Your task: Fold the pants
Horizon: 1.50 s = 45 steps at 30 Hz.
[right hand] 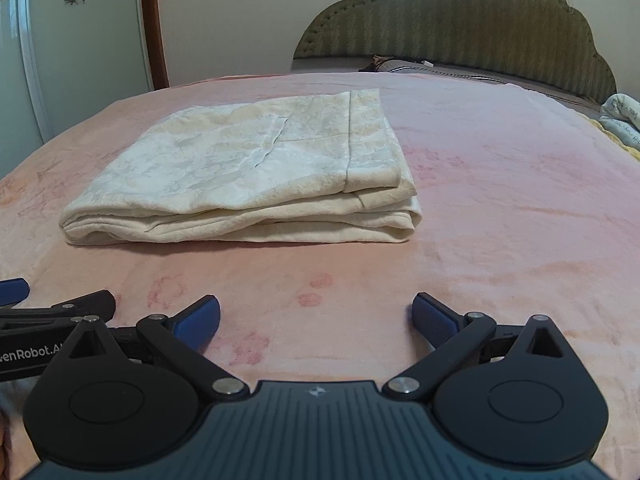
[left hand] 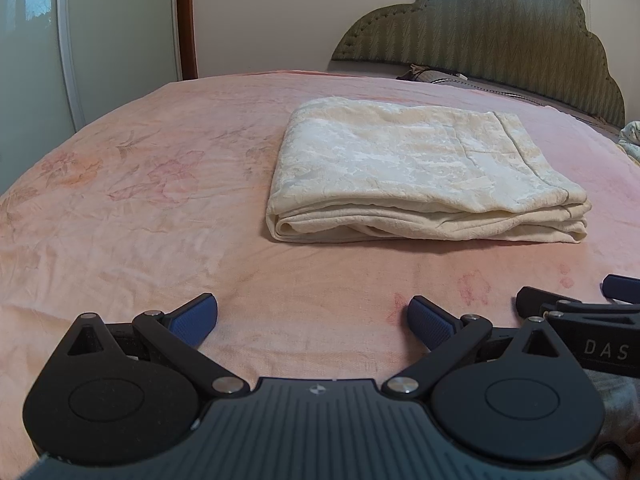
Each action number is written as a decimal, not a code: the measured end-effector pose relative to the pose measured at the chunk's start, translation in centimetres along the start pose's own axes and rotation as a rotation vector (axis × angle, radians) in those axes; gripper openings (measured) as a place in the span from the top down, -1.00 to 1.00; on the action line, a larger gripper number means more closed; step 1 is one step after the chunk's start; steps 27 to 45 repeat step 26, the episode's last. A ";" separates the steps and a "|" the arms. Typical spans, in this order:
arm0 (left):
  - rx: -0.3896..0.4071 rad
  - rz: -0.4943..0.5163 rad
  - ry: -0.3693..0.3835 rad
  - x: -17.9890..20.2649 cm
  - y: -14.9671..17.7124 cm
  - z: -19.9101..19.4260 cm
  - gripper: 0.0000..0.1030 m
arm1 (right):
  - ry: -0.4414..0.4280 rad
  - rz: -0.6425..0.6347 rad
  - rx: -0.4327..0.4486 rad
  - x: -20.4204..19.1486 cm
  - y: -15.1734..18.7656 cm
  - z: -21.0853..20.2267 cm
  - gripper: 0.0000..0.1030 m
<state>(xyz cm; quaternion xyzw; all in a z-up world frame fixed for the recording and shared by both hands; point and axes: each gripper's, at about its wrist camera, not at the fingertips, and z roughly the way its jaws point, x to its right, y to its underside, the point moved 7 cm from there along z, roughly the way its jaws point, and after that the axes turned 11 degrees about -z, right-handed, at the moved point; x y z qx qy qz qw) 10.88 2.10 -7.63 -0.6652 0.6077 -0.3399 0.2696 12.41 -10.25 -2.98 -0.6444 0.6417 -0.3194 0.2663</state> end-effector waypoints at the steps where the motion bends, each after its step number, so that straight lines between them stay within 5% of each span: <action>1: 0.006 -0.007 -0.006 -0.1 0.0 -0.1 -1.00 | 0.005 -0.007 -0.002 -0.1 0.0 0.0 -1.00; 45: 0.010 -0.050 0.004 -1.0 -0.3 -0.4 -0.99 | 0.027 -0.005 -0.024 0.4 0.0 0.4 -1.00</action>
